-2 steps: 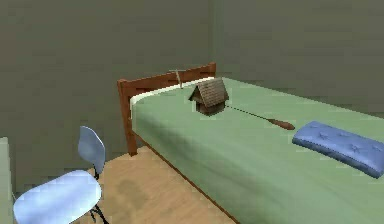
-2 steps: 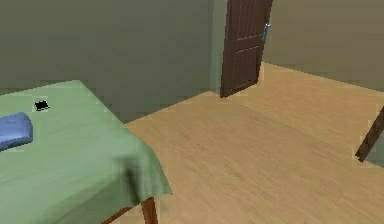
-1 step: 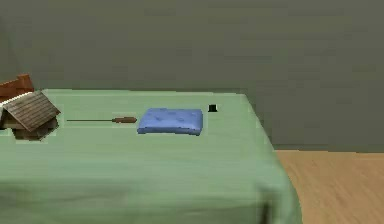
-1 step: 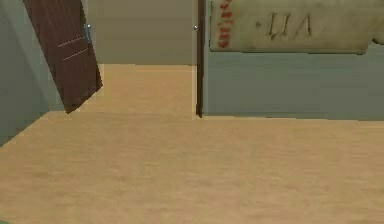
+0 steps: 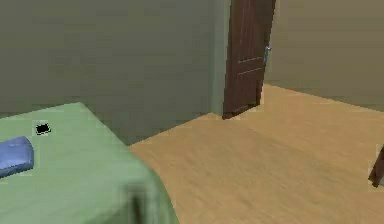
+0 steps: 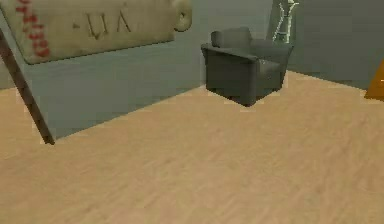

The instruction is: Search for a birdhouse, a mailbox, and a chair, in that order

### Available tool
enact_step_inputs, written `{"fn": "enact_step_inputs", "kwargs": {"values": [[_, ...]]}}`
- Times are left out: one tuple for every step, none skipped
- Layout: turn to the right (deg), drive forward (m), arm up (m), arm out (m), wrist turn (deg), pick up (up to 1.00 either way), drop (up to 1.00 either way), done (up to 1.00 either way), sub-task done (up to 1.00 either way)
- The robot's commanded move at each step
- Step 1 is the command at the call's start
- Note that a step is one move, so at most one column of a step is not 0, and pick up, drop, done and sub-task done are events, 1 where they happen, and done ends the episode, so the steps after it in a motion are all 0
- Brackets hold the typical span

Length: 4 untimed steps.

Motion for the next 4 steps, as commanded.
{"fn": "enact_step_inputs", "kwargs": {"values": [[27.0, 0.00, 0.00, 0.00, 0.0, 0.00, 0.00, 0.00, 0.00], [0.0, 0.90, 0.00, 0.00, 0.0, 0.00, 0.00, 0.00, 0.00], [0.0, 1.00, 0.00, 0.00, 0.0, 0.00, 0.00, 0.00, 0.00], [3.0, 0.00, 0.00, 0.00, 0.0, 0.00, 0.00, 0.00, 0.00]]}}
